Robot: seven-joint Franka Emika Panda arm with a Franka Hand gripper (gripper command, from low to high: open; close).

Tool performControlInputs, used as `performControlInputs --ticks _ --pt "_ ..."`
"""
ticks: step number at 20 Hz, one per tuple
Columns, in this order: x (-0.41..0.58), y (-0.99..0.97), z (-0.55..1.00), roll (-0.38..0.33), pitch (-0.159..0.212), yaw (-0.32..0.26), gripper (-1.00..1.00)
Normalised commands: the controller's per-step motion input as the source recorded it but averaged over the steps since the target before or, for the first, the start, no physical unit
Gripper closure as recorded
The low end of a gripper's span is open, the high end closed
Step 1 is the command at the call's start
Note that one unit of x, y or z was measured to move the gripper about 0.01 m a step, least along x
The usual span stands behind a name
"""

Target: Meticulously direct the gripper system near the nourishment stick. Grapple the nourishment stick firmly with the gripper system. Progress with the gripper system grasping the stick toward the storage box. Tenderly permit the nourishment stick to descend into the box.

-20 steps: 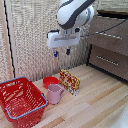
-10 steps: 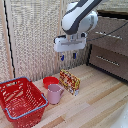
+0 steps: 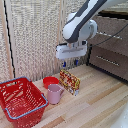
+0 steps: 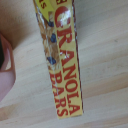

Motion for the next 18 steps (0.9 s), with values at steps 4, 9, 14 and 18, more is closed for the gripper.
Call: performControlInputs --ticks 4,9,14,18 --pt "0.006 -0.01 -0.4 -0.047 -0.015 0.129 -1.0" --pt "0.071 -0.07 -0.38 -0.053 -0.015 0.14 -1.0" --pt "0.008 0.0 -0.28 -0.083 0.0 0.113 1.0" --pt "-0.021 0.0 -0.17 -0.034 0.007 0.058 1.0"
